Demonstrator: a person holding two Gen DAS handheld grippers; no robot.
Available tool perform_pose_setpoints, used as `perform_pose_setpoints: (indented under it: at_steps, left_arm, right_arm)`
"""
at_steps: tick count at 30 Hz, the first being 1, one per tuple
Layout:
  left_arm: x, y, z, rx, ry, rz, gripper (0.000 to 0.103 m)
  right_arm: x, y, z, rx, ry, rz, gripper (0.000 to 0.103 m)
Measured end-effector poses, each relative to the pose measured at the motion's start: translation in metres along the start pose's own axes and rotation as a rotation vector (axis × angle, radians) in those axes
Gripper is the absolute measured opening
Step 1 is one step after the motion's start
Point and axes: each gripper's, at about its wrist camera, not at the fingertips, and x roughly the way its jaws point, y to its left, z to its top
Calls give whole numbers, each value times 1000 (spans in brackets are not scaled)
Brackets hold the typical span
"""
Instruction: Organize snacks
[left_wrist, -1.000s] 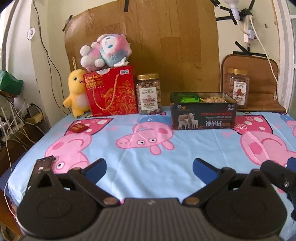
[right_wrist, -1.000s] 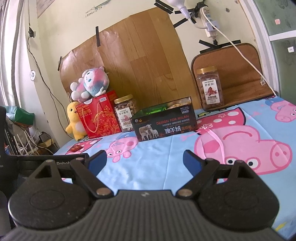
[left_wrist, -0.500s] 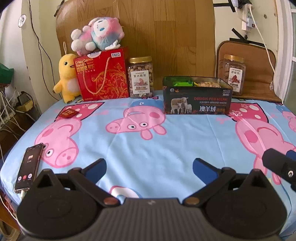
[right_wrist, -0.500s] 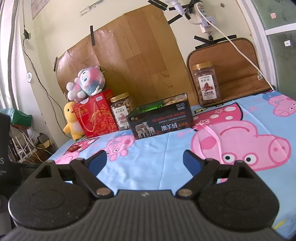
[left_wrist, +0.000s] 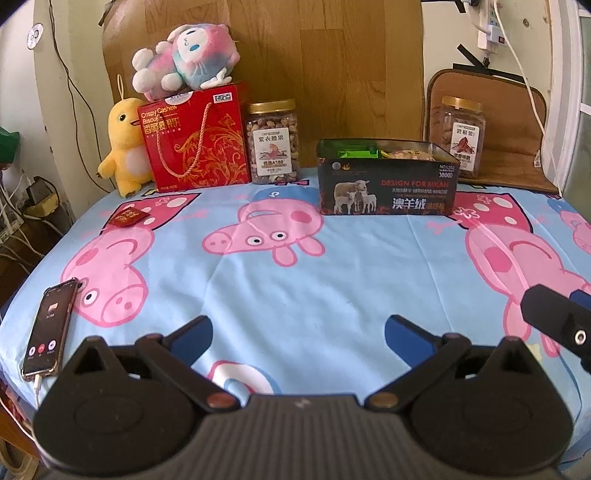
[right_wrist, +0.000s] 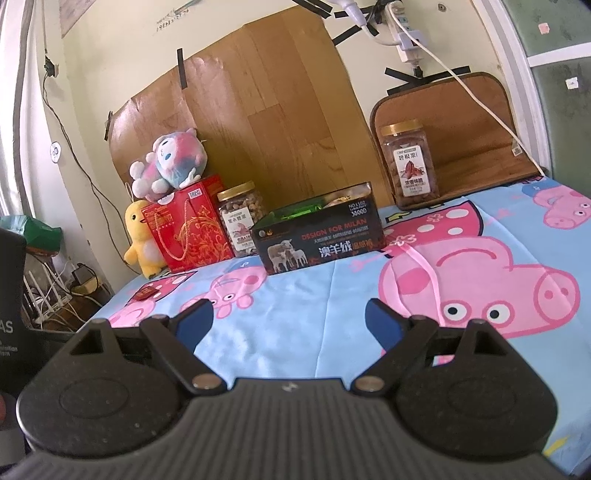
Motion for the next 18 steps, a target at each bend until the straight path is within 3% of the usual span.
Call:
perform_pose_setpoints:
  at_steps: [18]
  left_arm:
    - [0, -4, 0, 16, 4, -19, 103]
  right_arm:
    - [1, 1, 0, -8, 3, 3, 91]
